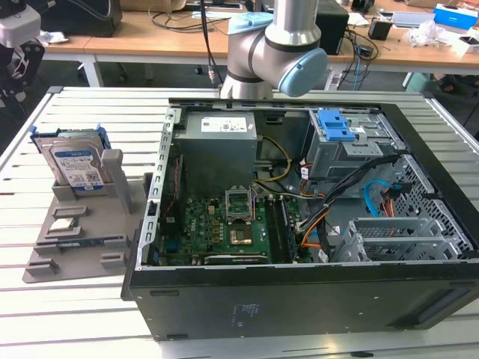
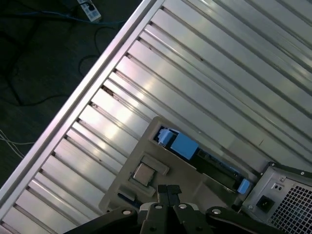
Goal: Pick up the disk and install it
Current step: 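Pick up the disk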
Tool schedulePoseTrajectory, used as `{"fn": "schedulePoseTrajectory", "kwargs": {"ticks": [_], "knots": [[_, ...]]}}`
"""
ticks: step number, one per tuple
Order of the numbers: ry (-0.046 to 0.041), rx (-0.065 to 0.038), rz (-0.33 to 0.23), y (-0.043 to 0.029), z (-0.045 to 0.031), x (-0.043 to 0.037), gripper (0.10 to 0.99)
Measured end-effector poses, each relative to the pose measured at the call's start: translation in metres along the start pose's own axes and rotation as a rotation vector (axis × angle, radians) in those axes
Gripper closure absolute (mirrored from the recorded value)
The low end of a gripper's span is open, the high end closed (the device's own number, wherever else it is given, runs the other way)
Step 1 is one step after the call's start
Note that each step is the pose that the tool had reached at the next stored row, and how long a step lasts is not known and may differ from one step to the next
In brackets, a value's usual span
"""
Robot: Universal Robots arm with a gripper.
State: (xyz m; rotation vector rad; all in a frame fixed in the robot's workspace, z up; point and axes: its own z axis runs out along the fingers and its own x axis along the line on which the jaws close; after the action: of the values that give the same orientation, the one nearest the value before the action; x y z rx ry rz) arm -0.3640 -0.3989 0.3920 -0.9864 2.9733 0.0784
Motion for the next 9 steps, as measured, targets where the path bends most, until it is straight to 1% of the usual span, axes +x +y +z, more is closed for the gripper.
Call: {"fn": "schedulePoseTrajectory", "kwargs": {"ticks": [5, 9], "knots": [[0.0019, -0.001, -0.041, 0.0, 0.0, 0.0, 0.98], [0.004, -0.002, -0.09, 0.0, 0.0, 0.0, 0.98]]}}
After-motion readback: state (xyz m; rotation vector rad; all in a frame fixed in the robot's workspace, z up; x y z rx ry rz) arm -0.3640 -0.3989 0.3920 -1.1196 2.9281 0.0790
